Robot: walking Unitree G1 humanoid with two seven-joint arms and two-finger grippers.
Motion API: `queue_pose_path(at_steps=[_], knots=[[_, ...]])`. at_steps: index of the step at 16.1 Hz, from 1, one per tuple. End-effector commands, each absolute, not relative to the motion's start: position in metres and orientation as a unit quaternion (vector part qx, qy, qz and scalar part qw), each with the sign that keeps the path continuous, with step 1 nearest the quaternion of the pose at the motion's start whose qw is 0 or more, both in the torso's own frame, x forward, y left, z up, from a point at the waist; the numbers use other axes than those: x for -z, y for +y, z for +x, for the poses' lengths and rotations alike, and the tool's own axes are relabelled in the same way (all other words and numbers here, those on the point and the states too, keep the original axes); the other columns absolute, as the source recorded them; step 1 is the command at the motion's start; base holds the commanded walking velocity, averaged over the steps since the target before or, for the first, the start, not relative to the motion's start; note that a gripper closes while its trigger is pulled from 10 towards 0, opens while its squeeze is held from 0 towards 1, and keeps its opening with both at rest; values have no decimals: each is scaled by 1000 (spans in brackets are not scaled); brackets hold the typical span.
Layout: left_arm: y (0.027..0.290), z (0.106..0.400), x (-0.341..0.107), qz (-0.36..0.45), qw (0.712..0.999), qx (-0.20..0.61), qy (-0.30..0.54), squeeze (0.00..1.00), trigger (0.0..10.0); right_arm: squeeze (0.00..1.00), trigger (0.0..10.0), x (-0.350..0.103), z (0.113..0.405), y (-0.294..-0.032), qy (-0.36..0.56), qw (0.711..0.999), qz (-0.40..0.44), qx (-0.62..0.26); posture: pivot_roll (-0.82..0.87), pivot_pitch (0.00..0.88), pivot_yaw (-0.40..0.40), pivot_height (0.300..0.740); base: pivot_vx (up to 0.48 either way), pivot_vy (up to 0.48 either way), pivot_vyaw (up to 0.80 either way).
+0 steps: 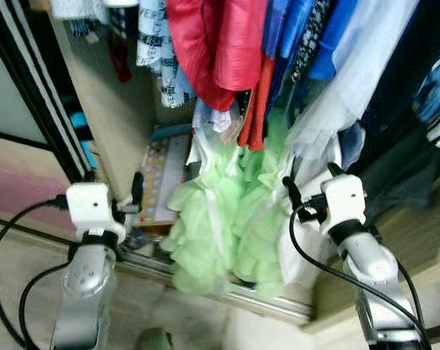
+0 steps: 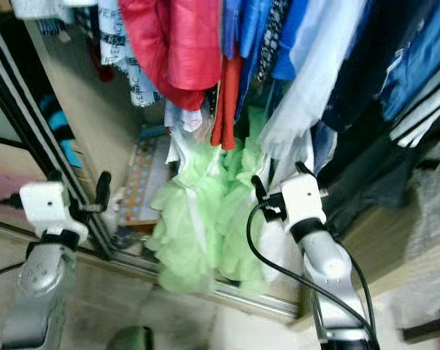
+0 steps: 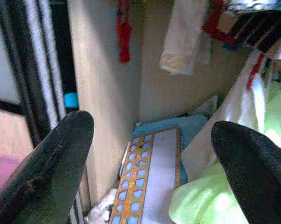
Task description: Clean up the room
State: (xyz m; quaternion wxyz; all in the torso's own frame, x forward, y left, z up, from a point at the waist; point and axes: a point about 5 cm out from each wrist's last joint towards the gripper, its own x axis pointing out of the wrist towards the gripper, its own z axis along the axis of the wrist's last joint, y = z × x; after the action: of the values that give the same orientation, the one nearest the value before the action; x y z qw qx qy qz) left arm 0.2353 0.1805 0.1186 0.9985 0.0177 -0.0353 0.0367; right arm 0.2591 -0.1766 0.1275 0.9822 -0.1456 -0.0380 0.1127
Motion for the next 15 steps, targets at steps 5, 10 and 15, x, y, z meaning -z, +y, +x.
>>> queue_pose_path(at_steps=[5, 10, 15], knots=[[173, 233, -125, 18, 998, -26, -50, 0, 10000, 0, 10000, -124, 256, -180, -20, 984, -140, -108, 25, 0, -101, 740, 0, 0, -121], [165, 243, -125, 19, 999, 7, -47, 0, 10000, 0, 10000, -120, 244, -187, -15, 988, -136, -76, -34, 0, -49, 740, 0, 0, -653], [166, 247, -126, 24, 998, 15, -48, 0, 10000, 0, 10000, -116, 239, -187, -13, 989, -133, -65, -44, 0, -18, 740, 0, 0, 0]])
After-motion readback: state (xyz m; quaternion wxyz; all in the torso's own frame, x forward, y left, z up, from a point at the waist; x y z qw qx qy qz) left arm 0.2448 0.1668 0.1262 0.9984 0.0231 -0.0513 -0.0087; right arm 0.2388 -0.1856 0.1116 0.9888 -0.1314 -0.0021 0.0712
